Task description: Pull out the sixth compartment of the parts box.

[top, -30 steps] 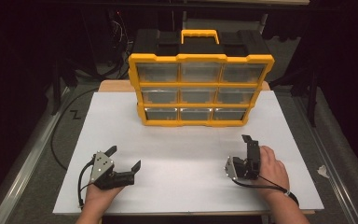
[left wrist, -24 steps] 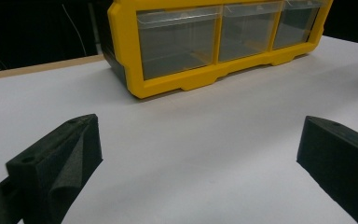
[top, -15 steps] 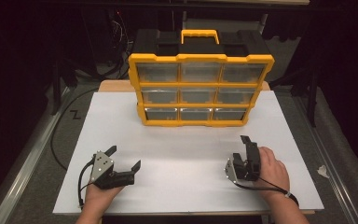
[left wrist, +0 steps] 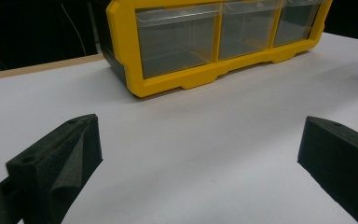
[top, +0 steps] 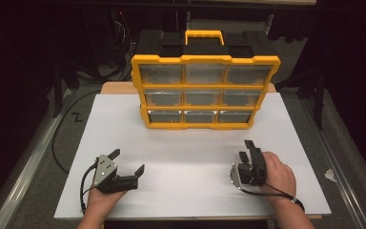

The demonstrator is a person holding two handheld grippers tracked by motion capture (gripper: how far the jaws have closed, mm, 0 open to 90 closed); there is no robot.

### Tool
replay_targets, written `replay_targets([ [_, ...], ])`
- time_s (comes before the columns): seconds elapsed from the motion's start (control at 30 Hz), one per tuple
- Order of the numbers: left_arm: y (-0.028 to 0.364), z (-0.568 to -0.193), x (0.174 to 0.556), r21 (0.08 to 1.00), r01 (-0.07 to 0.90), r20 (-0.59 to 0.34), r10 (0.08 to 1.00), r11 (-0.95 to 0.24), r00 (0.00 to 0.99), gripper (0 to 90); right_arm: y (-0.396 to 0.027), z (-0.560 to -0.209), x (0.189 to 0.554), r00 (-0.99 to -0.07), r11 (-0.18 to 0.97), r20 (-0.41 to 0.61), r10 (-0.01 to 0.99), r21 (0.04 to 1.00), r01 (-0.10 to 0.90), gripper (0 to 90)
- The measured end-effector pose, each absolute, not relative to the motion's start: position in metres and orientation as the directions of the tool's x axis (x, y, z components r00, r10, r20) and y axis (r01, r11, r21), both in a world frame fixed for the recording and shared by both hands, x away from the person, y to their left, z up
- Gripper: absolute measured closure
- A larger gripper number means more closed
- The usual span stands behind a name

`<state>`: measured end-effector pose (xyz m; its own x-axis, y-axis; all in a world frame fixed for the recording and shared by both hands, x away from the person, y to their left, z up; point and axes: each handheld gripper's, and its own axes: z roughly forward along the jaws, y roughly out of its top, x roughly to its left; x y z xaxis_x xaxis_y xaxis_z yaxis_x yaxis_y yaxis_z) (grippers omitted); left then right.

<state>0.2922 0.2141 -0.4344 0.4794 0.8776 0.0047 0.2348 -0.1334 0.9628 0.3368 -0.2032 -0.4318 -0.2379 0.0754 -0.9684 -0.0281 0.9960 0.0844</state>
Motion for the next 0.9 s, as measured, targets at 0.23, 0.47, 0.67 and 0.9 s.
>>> replay_targets([
  [0.23, 0.214, -0.434, 0.292, 0.963, 0.232, 0.008, 0.876, -0.136, 0.481, 0.4, -0.202, -0.432, 0.337, -0.215, 0.996, -0.973, 0.085, 0.091, -0.019, 53.4],
  [0.47, 0.213, -0.435, 0.293, 0.964, 0.229, 0.008, 0.874, -0.136, 0.486, 0.4, -0.197, -0.431, 0.340, -0.180, 0.996, -0.980, 0.080, 0.086, -0.022, 55.9],
  [0.67, 0.213, -0.435, 0.294, 0.963, 0.230, 0.011, 0.873, -0.141, 0.488, 0.4, -0.193, -0.427, 0.349, -0.163, 0.995, -0.982, 0.094, 0.097, -0.009, 56.1],
  [0.9, 0.212, -0.434, 0.295, 0.964, 0.224, 0.013, 0.872, -0.141, 0.490, 0.4, -0.189, -0.419, 0.360, -0.134, 0.995, -0.986, 0.102, 0.103, -0.001, 56.1],
])
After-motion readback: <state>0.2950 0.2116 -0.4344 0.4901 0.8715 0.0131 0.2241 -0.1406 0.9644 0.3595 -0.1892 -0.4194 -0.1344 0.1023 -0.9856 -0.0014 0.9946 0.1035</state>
